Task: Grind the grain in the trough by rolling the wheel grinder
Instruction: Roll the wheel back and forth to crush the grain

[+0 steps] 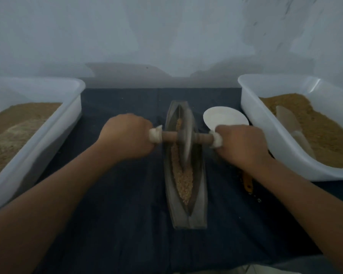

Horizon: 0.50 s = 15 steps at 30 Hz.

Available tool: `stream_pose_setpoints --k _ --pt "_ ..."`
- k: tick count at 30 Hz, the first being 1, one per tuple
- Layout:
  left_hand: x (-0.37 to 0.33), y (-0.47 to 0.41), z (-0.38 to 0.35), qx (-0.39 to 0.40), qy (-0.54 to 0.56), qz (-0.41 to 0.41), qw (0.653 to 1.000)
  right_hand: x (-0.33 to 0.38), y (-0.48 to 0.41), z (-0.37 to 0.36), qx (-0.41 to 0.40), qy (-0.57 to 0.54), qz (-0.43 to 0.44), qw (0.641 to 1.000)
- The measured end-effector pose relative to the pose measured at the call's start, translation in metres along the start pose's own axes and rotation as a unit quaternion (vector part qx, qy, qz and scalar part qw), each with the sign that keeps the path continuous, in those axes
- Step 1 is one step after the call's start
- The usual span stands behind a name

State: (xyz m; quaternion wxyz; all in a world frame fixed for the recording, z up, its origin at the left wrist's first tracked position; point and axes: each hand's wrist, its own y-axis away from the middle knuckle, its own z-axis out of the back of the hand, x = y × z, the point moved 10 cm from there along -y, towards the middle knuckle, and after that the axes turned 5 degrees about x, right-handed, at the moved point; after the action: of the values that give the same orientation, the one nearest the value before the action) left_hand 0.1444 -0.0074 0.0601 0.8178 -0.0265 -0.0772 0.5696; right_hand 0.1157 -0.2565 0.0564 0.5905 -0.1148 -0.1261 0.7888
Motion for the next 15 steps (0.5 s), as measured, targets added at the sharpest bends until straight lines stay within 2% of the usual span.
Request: stream_pose_setpoints --k 3,7,9,12,13,15 --pt "0.019 -0.046 -0.001 0.036 0.049 0.052 0.997 -0.002 -0.052 0.002 -0.033 0.042 -0.010 0.999" --pt "0.015 -0.026 -0.005 0.030 0.055 0.074 0.995 -0.001 -0.055 0.003 0.029 0.047 -0.013 0.998" --pt "0.009 0.011 -0.009 0.015 0.036 0.051 0.998 0.002 -0.023 -0.001 0.056 -0.018 0.006 0.998" --pt "-0.005 0.063 0.003 -0.060 0.011 -0.011 0.998 0.014 0.034 0.015 -0.022 -0.013 0.055 0.998" --pt "-0.007 0.068 0.008 -0.084 0.005 -0.023 0.996 0.013 0.042 0.015 -0.028 -0.014 0.057 0.998" --pt "-0.006 0.054 0.005 -0.075 -0.017 -0.016 0.997 0.008 0.035 0.008 -0.008 -0.023 0.041 0.999"
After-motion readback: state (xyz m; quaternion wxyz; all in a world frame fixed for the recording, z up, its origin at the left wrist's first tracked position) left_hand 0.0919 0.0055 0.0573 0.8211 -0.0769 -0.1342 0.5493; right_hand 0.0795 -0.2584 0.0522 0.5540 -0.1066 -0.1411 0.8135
